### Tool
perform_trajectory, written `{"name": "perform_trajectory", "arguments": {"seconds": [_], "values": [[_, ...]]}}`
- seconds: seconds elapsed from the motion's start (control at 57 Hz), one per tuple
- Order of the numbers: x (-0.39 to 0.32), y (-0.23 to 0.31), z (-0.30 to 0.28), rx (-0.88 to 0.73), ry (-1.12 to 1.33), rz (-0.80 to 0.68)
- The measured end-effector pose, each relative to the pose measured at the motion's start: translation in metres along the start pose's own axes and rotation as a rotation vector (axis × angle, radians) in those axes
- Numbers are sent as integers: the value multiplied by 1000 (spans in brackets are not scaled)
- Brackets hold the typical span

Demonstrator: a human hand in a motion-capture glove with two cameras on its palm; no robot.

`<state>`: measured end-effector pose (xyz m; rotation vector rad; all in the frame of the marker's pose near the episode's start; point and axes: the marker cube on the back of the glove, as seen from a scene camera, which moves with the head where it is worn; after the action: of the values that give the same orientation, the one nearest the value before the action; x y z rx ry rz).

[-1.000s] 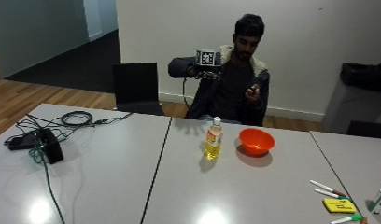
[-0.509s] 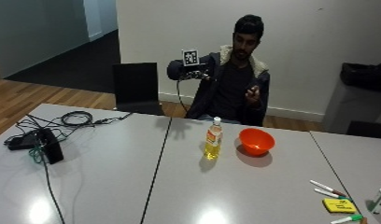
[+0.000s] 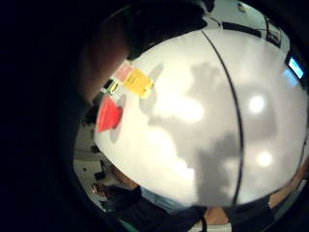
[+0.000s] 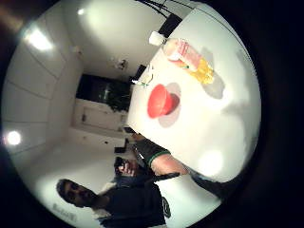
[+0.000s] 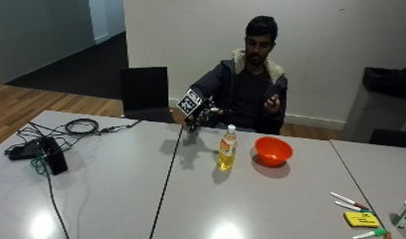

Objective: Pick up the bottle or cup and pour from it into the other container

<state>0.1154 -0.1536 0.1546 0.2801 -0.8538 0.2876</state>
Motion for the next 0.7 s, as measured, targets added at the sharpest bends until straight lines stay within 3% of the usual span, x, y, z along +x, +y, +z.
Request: {"name": "perform_trajectory", "arguments": {"seconds": [0.088, 0.351, 0.702], "values": [[3, -33, 24, -15, -34, 197], [24, -100, 92, -60, -270, 193], [30, -115, 130, 7, -425, 125]]}}
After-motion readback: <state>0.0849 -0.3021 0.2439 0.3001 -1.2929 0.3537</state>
